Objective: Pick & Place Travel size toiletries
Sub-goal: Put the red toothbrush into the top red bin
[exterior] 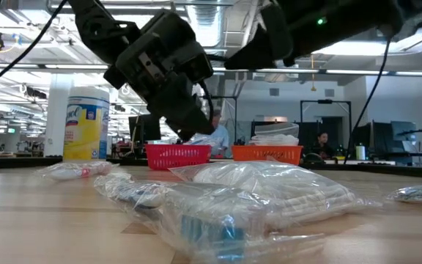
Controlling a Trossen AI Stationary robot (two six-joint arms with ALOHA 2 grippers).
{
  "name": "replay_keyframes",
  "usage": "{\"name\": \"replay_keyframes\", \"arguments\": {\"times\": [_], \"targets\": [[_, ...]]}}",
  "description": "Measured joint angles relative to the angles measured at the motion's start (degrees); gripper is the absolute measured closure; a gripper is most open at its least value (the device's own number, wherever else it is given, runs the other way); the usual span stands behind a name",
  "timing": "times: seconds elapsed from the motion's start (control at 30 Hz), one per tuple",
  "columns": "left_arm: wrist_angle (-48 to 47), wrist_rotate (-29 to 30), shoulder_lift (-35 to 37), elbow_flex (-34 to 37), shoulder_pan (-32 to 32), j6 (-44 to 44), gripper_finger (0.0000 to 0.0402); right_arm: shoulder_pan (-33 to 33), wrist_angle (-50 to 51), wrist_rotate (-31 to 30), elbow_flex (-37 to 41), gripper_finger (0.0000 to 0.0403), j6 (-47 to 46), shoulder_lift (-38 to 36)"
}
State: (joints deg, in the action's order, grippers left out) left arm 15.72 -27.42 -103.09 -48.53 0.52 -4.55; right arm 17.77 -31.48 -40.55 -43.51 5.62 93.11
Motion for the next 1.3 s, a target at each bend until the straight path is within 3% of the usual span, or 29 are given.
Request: {"name": "replay_keyframes", "arguments": {"times": [0.4, 0.53, 0.63, 0.7, 0.83, 0.93, 1.1, 1.3], "targets": [[-1.71, -1.53, 0.00, 0.00, 1.65, 3.68, 0.0401, 0.97, 1.33, -0.80, 0.68, 0.0403, 0.39, 0.95], [-2.08, -1.54, 0.00, 0.00, 0.90, 0.67, 0.0401, 1.67, 0.77, -3.94, 3.24, 0.0403, -3.66, 0.46], [-9.26, -0.42, 1.83, 0.07, 0.81, -3.83, 0.0401, 1.77, 0.31, -1.54, 3.96, 0.0403, -8.64, -0.29], [-14.77, 5.96, 4.19, 0.02, 0.11, -6.79, 0.0401, 2.07, 0.40, 1.13, 4.12, 0.0403, -11.34, -0.21], [-24.39, 25.19, 11.30, 0.04, -3.64, -12.82, 0.0401, 3.68, -5.06, 3.29, 4.03, 0.0403, -13.13, 0.93], [-32.26, 32.41, 17.42, 0.04, -6.64, -20.15, 0.0401, 4.86, -8.09, 3.23, 4.11, 0.0403, -11.97, 1.00], [-44.71, 39.32, 25.62, 1.22, -9.83, -35.00, 0.0401, 5.52, -13.17, 3.05, 4.09, 0.0403, -9.89, 0.97], [-44.95, 38.08, 29.53, 8.09, -8.95, -45.30, 0.0386, 5.06, -18.76, 2.75, 4.07, 0.0403, -9.67, 0.97]]}}
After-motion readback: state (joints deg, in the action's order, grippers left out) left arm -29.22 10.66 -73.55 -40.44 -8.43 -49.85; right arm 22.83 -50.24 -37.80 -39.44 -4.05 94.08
